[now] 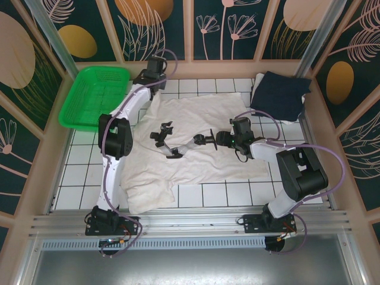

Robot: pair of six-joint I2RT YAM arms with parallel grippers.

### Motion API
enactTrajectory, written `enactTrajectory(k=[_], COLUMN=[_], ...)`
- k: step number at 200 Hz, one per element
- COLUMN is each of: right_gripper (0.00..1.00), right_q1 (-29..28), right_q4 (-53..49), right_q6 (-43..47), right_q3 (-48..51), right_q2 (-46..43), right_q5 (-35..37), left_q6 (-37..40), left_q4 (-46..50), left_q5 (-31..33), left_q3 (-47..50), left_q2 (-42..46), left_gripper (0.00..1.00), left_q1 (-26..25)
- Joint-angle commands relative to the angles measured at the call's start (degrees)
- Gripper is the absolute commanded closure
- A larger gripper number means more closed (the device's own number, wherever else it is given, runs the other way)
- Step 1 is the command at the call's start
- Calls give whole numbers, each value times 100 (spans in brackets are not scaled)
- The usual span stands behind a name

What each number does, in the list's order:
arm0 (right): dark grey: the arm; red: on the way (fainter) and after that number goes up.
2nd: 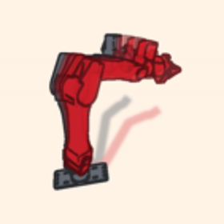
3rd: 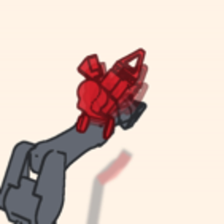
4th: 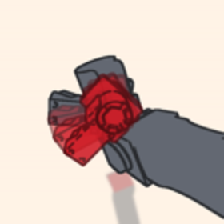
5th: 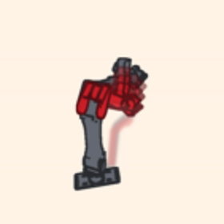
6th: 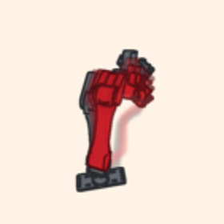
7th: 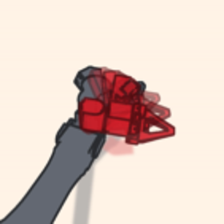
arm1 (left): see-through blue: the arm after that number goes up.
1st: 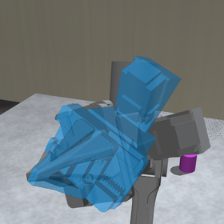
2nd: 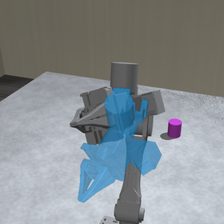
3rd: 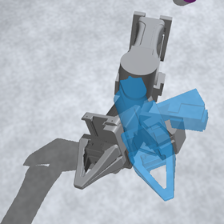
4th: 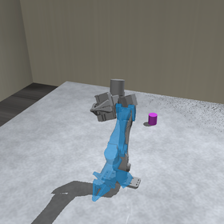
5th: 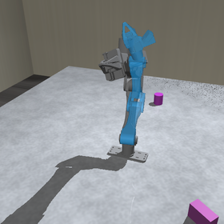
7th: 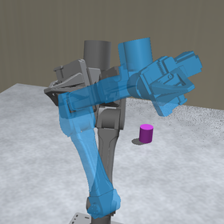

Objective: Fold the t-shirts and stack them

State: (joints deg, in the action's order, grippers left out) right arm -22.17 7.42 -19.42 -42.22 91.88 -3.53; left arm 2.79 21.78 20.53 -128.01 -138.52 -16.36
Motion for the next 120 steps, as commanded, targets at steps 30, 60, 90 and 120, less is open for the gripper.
enactTrajectory(k=[30, 60, 90, 120], right_gripper=[32, 32, 32, 33], right_q1=[11, 20, 73, 160], right_q4=[-248, -157, -142, -191], right_q6=[78, 155, 244, 208], right_q3=[-80, -152, -541, -753], right_q2=[-138, -44, 419, 723], right_q5=[45, 111, 161, 274], left_q6=[-133, -781, -1177, -1596], left_q4=[112, 875, 190, -45], left_q5=[1480, 1408, -125, -468], left_q3=[-263, -284, 2064, 3427], left_q2=[-222, 158, 1516, 1802], left_gripper=[54, 43, 32, 29], left_q1=[292, 292, 59, -44])
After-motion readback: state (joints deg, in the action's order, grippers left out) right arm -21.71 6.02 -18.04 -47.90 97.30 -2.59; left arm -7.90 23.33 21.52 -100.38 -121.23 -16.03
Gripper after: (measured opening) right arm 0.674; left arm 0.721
